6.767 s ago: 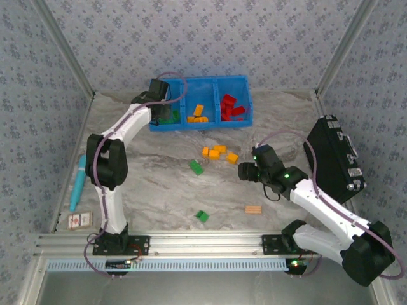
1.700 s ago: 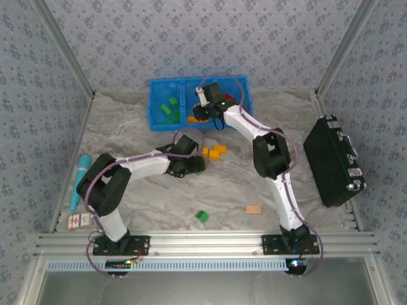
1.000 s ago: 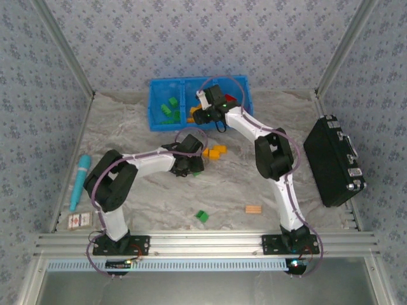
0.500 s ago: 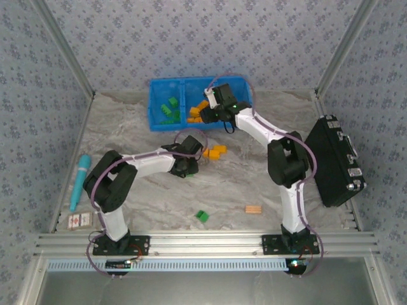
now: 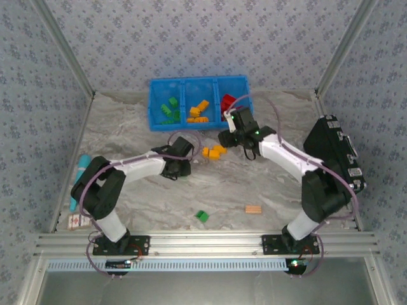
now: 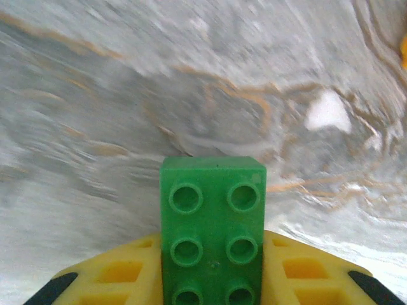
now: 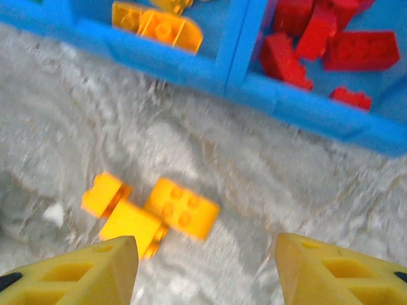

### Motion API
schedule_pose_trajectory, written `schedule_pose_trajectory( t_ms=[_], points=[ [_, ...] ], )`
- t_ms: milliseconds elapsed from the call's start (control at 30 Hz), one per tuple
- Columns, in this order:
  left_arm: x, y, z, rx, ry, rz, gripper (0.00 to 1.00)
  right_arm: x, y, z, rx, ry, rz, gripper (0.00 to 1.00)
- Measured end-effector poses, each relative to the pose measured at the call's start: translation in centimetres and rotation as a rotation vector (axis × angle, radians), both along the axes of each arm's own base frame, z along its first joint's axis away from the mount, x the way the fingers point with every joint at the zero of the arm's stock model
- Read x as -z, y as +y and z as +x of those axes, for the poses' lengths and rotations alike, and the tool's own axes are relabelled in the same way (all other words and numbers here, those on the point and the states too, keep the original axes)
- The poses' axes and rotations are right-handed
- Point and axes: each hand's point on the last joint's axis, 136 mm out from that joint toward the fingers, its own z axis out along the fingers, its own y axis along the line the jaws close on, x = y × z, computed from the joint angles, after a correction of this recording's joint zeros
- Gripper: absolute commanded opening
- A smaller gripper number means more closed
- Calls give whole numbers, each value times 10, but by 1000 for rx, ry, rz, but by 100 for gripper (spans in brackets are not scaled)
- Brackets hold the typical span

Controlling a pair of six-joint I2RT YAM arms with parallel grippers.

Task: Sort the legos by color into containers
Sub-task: Pick up the lego from the center of the table, then place the lego in the container.

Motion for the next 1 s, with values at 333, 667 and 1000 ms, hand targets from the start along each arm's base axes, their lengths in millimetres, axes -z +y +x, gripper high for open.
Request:
schedule_pose_trajectory(
  t_ms=[333, 667, 1000],
  points=[
    [-105, 43, 118, -105, -305, -42, 26, 6, 42, -159, -326, 26, 23, 72],
    [-77, 70, 220, -197, -326, -40, 32, 8, 55, -232, -494, 10, 69, 75],
    [-67, 55, 257, -157, -313, -40, 63, 62, 58, -254, -501, 111, -34, 81]
  ],
)
